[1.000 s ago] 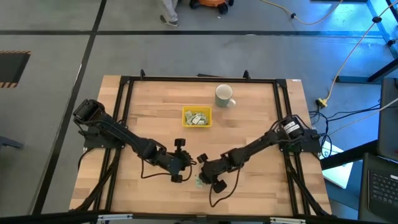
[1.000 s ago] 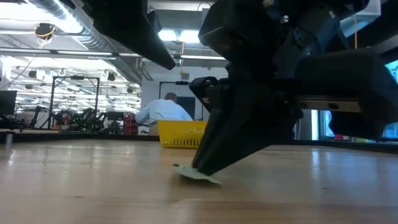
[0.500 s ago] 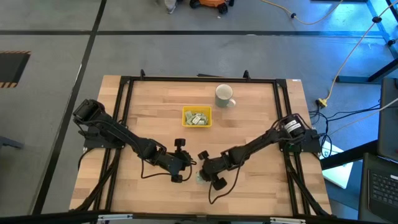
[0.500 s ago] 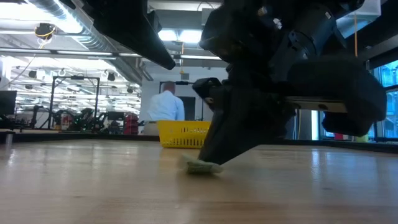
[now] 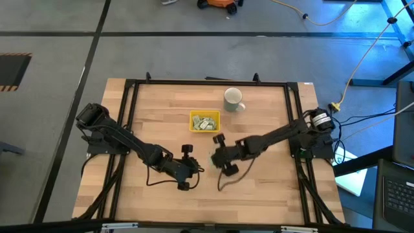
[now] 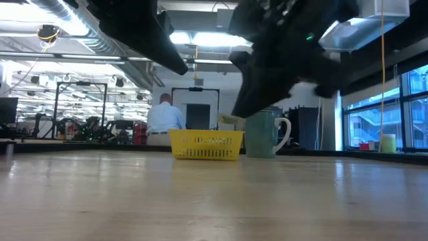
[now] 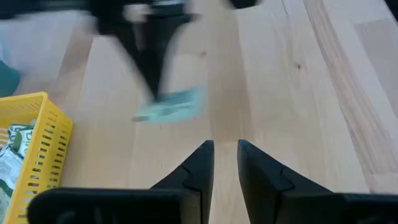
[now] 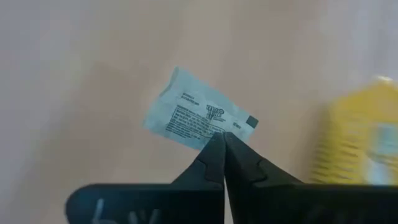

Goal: Pick and place Stevia / Truvia into bins
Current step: Put the stevia tea packet into the yellow bin

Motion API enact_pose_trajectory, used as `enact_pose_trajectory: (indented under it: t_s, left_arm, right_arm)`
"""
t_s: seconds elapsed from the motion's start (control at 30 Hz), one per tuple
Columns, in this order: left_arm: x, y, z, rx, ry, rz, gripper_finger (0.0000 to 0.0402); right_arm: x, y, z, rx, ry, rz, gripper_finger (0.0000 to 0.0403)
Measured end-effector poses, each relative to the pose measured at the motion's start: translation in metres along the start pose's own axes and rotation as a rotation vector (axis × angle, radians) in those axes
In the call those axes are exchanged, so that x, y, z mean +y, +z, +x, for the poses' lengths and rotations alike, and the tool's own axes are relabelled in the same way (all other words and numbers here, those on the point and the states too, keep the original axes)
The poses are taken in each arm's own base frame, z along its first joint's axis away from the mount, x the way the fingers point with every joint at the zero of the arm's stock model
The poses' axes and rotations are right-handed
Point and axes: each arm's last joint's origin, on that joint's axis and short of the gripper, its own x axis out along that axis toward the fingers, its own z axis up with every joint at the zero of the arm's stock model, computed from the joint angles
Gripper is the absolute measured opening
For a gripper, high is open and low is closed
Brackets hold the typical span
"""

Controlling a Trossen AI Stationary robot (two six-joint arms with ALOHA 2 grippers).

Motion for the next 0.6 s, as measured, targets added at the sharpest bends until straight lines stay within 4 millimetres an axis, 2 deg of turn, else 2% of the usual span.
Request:
enact_pose_trajectory:
  t_s: [0.17,0.43,0.6]
  left_arm:
    - [-0.002,-0.001,-0.001,0.005,-0.022,0.003,0.0065]
    - [-0.007,-0.002,-0.003,0.005,-0.037,0.015,0.0065]
    - [-0.007,-0.002,-0.003,0.005,-0.036,0.015,0.0065]
  right_arm:
    - [-0.036,-0.012,0.002,0.071,-0.142,-0.033,0.0001]
    - [-0.096,-0.037,0.010,0.115,-0.244,0.000,0.0000]
    - [-0.123,-0.050,0.012,0.122,-0.290,0.040,0.0000]
